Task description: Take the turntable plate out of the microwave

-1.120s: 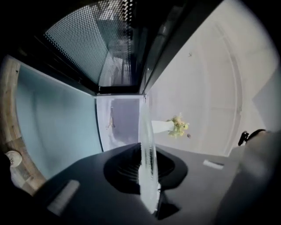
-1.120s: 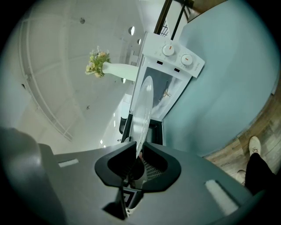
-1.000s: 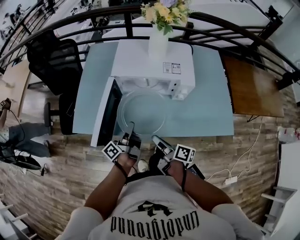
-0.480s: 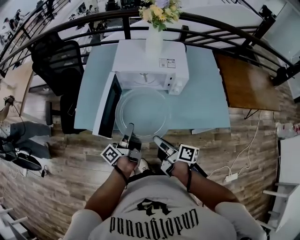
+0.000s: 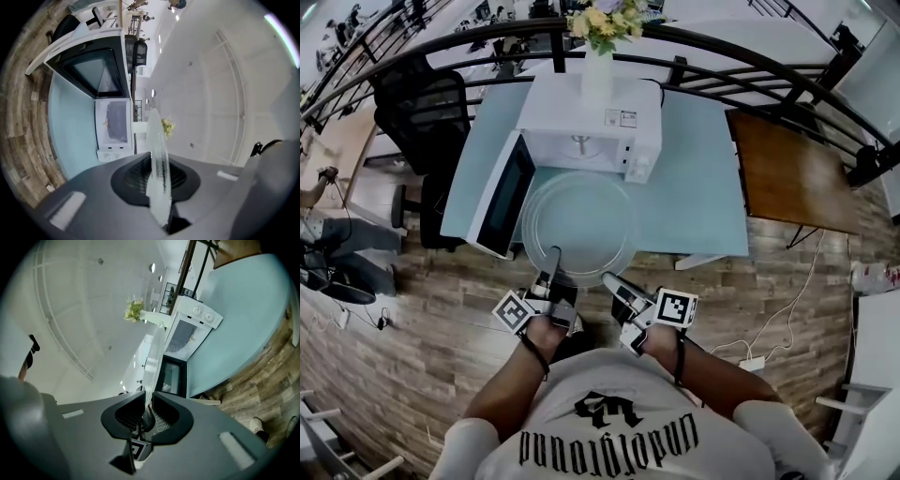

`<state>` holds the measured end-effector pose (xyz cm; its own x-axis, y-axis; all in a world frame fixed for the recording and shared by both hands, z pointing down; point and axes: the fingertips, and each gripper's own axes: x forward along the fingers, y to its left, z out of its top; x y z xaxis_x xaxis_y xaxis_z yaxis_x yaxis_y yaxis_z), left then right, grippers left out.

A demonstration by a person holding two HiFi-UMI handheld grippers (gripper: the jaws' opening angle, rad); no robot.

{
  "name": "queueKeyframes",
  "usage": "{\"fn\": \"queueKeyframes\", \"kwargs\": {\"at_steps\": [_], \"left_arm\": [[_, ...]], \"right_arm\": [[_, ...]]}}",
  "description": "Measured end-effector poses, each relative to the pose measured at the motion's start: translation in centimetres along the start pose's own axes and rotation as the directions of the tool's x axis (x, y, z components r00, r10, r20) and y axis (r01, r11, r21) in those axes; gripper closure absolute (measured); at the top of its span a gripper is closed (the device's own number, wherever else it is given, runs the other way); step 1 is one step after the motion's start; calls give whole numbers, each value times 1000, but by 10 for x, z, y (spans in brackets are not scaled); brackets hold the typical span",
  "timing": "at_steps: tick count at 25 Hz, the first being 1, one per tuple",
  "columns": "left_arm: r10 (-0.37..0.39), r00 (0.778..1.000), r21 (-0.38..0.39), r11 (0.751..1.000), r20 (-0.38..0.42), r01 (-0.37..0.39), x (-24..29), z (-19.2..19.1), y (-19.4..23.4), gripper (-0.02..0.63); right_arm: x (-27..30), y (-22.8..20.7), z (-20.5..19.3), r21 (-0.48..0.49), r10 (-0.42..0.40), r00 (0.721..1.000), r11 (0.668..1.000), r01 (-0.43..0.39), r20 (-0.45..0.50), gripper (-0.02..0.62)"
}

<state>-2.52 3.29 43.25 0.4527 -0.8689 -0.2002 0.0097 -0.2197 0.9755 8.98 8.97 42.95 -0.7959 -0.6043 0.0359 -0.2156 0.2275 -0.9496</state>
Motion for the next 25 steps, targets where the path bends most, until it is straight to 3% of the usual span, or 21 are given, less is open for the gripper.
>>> {"fn": "queueKeyframes", "kwargs": {"at_steps": [10,25], "left_arm": [[-9,998,11,1000,67,8,-29,-71,-30,526],[-17,992,51,999,128,10,-69,-145,-60,526]], "right_arm": [[-76,14,-8,4,39,996,999,-39,-76,551],[-157,29,-26,-16,79,979,996,-84,-188,551]]}}
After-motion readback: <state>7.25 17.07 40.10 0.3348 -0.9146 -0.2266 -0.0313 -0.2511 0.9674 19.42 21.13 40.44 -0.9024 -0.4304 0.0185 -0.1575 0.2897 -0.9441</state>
